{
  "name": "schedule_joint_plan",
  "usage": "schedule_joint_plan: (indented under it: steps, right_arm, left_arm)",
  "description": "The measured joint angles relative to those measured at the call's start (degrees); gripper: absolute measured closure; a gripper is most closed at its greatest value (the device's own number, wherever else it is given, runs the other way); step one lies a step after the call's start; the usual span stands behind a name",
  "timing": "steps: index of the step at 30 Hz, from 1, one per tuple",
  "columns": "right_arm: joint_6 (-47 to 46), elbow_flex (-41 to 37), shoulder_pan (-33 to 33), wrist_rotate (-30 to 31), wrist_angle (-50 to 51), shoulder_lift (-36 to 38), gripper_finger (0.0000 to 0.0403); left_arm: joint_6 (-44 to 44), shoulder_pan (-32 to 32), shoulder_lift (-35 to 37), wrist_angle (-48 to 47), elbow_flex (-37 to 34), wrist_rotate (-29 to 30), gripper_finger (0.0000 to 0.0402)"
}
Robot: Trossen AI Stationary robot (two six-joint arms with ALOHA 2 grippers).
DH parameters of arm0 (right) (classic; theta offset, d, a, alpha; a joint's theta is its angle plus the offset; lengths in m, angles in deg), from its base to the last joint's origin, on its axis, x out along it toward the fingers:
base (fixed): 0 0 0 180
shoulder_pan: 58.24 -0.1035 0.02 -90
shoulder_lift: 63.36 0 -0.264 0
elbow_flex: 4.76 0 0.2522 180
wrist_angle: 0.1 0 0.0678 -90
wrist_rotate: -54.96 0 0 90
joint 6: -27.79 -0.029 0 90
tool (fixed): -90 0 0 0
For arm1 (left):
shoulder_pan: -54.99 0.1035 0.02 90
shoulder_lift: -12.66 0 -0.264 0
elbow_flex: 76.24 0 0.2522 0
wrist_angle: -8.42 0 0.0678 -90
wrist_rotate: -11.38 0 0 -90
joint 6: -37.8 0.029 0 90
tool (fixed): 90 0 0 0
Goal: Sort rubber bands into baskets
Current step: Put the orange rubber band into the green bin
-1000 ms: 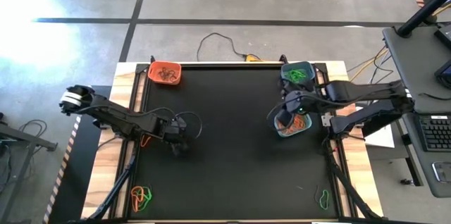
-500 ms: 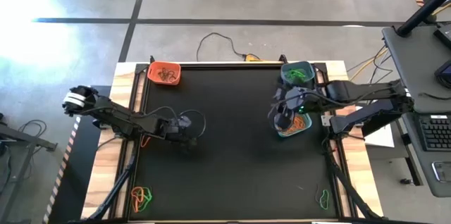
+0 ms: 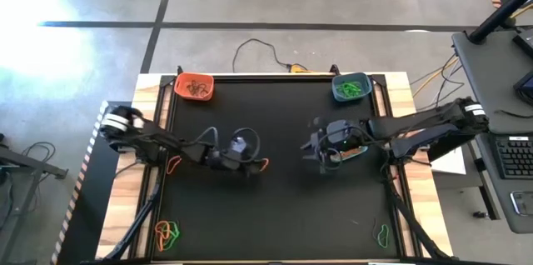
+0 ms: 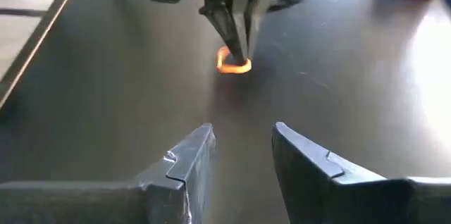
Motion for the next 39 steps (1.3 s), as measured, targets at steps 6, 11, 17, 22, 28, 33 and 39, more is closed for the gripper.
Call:
schedule_joint_plan:
  steps: [6, 11, 17, 22, 28, 33, 39]
  right_arm:
    - [-0.69, -5.48, 0.03, -0.29, -3.50, -3.44, 0.0231]
    - [0.94, -6.43, -0.22, -0.43, -8.84, -9.73, 0.0204]
    - [1.71, -5.95, -0.28, -0.56, -12.60, -18.35, 0.0193]
    - [1.18, -5.91, -0.96, -1.73, -14.13, -23.58, 0.0194]
    - [-3.37, -5.85, -1.91, -3.12, -19.71, -27.87, 0.0195]
    - [-5.71, -5.82, -2.82, -3.22, -26.06, -30.97, 0.0195]
    - [-8.47, -5.43, -3.72, -0.45, -29.32, -34.73, 0.0195]
  left_arm:
    - [3.51, 0.00, -11.03, -4.44, 9.84, -0.42, 0.0399]
    - [5.96, -0.01, -19.10, -6.19, 19.24, -3.01, 0.0382]
    - [9.19, 0.13, -23.76, -20.69, 29.54, -3.92, 0.0351]
    - [15.04, 0.25, -24.54, -26.99, 33.53, -3.29, 0.0311]
    - [20.04, 0.39, -22.98, -38.57, 36.36, -3.09, 0.0260]
    - [24.13, 0.24, -19.38, -45.01, 37.30, -2.50, 0.0238]
    - [25.47, -0.78, -10.55, -51.77, 35.73, 3.64, 0.0235]
